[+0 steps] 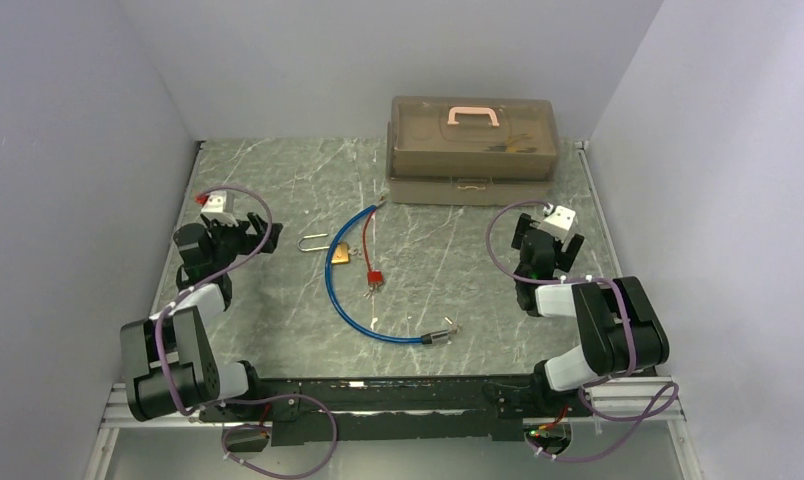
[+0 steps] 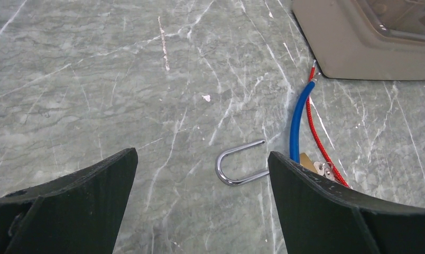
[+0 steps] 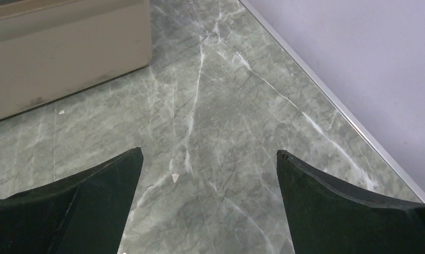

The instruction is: Unlock with the key

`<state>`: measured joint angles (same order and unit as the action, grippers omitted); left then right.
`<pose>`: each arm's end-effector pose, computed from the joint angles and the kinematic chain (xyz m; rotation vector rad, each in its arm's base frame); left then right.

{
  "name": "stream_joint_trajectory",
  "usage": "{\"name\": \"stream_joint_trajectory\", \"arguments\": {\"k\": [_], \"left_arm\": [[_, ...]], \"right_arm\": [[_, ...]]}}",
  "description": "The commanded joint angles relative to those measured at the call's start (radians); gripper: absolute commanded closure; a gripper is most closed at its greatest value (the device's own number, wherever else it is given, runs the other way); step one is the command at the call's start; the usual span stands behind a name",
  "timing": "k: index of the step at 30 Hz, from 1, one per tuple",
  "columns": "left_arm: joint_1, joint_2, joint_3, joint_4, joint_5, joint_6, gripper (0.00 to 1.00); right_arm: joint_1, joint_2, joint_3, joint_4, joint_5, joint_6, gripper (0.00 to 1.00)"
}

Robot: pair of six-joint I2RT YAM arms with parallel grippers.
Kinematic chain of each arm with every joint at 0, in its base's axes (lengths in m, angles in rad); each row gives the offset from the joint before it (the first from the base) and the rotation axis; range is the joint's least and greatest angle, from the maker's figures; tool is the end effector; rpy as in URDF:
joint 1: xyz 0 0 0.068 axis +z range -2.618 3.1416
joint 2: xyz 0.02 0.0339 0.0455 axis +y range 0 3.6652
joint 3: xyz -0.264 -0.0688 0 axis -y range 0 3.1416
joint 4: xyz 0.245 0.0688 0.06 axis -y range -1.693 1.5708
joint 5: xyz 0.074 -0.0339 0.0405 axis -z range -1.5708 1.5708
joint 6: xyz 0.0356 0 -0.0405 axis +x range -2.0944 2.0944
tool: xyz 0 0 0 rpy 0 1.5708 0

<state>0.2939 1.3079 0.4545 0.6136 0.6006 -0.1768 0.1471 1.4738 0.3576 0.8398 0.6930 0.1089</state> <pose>0.2528 0.0555 0.1987 0.0055 1.7909 -0.4580 0.2541 0.0147 0.1548 0.4419 1.7504 -0.4557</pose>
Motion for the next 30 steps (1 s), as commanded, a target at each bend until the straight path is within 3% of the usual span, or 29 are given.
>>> {"name": "stream_joint_trajectory", "arguments": {"k": [1, 4, 8, 12, 14, 16, 17, 19, 21, 23, 25, 26, 28, 30], "left_arm": [[-0.006, -0.058, -0.044, 0.098, -0.015, 0.027, 0.01], [-0.007, -0.088, -0.076, 0.138, -0.009, 0.036, 0.00], [-0.015, -0.170, -0.146, 0.201, -0.084, 0.182, 0.01], [-0.021, -0.118, -0.132, 0.187, -0.077, 0.209, 0.01], [-0.024, -0.080, -0.196, 0.319, -0.084, 0.210, 0.01], [-0.036, -0.012, -0.289, 0.571, -0.070, 0.211, 0.01], [-0.051, 0.012, -0.316, 0.635, -0.067, 0.218, 0.01], [-0.099, -0.035, -0.310, 0.520, -0.161, 0.280, 0.01], [-0.122, 0.059, -0.311, 0.663, -0.169, 0.267, 0.01], [-0.156, 0.019, -0.224, 0.384, -0.226, 0.317, 0.01], [-0.186, 0.046, -0.253, 0.505, -0.292, 0.300, 0.01], [-0.185, 0.017, -0.239, 0.428, -0.292, 0.315, 0.01], [-0.185, 0.043, -0.255, 0.495, -0.293, 0.304, 0.01], [-0.184, 0.017, -0.244, 0.439, -0.293, 0.318, 0.00]], "right_arm": [[-0.012, 0.008, 0.022, 0.051, -0.039, -0.017, 0.00], [-0.014, 0.008, 0.023, 0.049, -0.047, -0.015, 0.00], [-0.015, -0.002, 0.000, 0.083, -0.069, -0.022, 0.00], [-0.038, -0.018, -0.033, 0.120, -0.159, -0.027, 0.00], [-0.051, -0.032, -0.088, 0.201, -0.235, -0.040, 0.00], [-0.055, 0.003, -0.144, 0.337, -0.297, -0.087, 0.00], [-0.054, 0.005, -0.137, 0.327, -0.309, -0.083, 0.00], [-0.060, 0.011, -0.128, 0.318, -0.317, -0.078, 0.00], [-0.084, 0.011, -0.111, 0.279, -0.345, -0.063, 0.00], [-0.114, 0.009, -0.096, 0.247, -0.391, -0.043, 0.00], [-0.120, 0.007, -0.096, 0.245, -0.400, -0.041, 0.00], [-0.121, 0.007, -0.098, 0.248, -0.400, -0.043, 0.00], [-0.120, 0.002, -0.102, 0.255, -0.400, -0.045, 0.00], [-0.121, -0.002, -0.109, 0.259, -0.398, -0.046, 0.00]]}}
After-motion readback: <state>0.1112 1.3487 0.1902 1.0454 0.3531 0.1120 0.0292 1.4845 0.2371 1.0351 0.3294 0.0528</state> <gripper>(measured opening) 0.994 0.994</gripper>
